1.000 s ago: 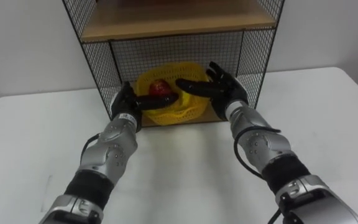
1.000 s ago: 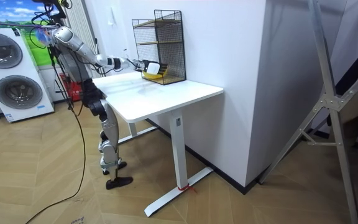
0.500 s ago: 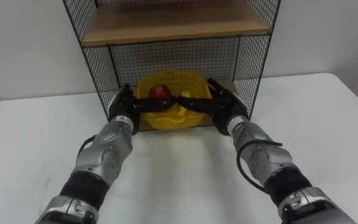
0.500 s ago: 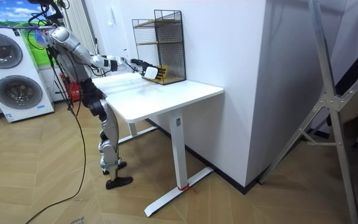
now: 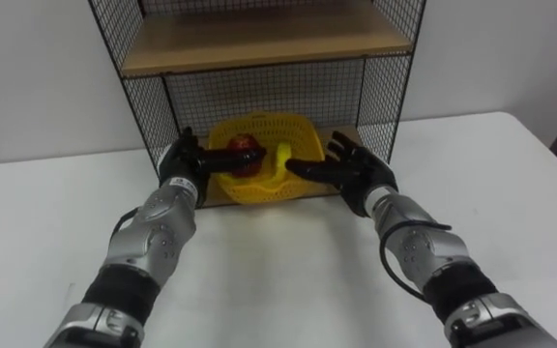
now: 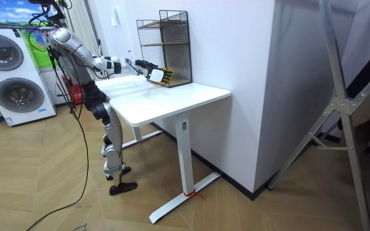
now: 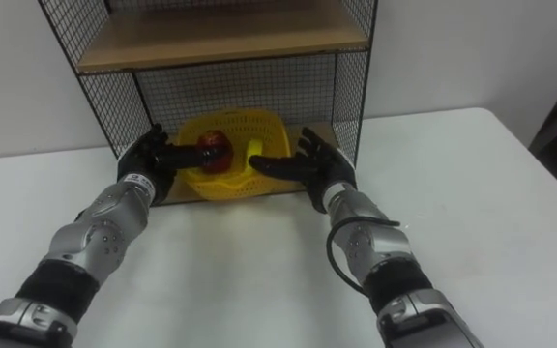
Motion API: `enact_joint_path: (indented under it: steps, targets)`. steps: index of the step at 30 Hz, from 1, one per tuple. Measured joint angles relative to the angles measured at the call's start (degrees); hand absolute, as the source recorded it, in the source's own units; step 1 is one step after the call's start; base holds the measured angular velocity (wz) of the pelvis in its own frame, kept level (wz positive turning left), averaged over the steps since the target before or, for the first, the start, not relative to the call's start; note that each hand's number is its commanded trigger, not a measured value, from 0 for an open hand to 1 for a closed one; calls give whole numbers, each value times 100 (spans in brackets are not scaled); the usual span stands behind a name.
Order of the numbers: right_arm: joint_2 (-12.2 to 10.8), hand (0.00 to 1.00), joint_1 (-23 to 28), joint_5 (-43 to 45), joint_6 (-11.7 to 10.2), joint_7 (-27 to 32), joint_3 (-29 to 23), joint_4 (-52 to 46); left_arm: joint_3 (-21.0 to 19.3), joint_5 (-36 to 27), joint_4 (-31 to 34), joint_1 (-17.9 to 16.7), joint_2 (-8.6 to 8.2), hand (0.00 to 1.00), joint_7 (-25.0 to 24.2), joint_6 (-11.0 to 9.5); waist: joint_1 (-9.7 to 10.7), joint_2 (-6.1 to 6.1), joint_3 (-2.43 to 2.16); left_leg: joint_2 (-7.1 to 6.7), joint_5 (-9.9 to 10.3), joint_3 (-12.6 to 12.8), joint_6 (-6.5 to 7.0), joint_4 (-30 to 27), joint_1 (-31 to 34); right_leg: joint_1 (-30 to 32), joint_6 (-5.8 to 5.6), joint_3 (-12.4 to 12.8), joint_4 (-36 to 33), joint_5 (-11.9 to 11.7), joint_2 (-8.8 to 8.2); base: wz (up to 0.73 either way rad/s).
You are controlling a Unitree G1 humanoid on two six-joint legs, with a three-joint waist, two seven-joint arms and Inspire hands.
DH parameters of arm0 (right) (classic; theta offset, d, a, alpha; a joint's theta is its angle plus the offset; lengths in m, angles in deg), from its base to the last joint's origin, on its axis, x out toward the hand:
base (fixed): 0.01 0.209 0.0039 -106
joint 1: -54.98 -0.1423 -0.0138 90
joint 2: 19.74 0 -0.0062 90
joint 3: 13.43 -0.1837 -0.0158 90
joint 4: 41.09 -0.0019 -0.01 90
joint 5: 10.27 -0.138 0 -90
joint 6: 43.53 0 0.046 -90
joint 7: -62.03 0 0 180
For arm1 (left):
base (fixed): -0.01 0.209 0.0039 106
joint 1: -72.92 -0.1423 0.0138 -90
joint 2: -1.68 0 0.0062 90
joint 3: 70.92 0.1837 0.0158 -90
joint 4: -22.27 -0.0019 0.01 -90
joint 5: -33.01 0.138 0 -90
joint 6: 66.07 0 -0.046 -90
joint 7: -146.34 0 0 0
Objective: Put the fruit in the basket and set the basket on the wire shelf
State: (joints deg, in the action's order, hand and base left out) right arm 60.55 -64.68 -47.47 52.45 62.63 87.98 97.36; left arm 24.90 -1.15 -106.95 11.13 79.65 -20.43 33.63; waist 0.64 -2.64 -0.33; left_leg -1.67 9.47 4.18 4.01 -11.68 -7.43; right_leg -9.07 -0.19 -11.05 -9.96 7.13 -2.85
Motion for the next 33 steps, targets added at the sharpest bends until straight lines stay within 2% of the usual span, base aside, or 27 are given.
enact_joint_path:
  steps: [2,9,15,20,27,30,33]
  targets:
    - [7,0,-11,-10,-3,-2,-146,-6,-76,-4,61,0,1,0,2,-1,-4,1,0,0,0,12,0,6,2,9,0,7,-3,0,-1,-2]
    - [123,0,-67,-94,-26,2,-187,-292,-122,-19,537,0,13,0,-33,-22,-97,3,1,4,-6,43,4,36,28,77,2,14,-10,-2,2,-2]
    - [122,0,-83,-108,-25,4,-430,-305,-126,8,559,0,136,0,-61,-21,-108,11,7,4,-11,41,6,39,92,129,3,0,-10,-2,-2,0]
    - [111,0,-83,-101,-25,-7,-431,-321,-127,3,570,0,135,0,-148,-22,-106,18,12,4,-12,43,6,82,93,128,2,-4,-10,-2,-2,0]
    - [78,0,-52,-38,-45,-82,-420,-640,-107,155,1038,-3,105,0,-144,-51,-80,72,48,1,-24,50,8,58,158,191,2,-9,2,-2,-3,0]
    - [83,0,-37,-42,-87,-85,-413,-910,-106,344,1336,-7,90,0,-155,-182,-83,95,63,2,-24,58,8,56,180,213,2,-12,9,-3,-4,0]
    - [103,0,182,-40,-145,-120,-352,-1488,-35,344,1850,-304,90,0,-170,-376,-94,163,102,3,-25,53,6,82,177,213,2,-10,11,-2,-3,0]
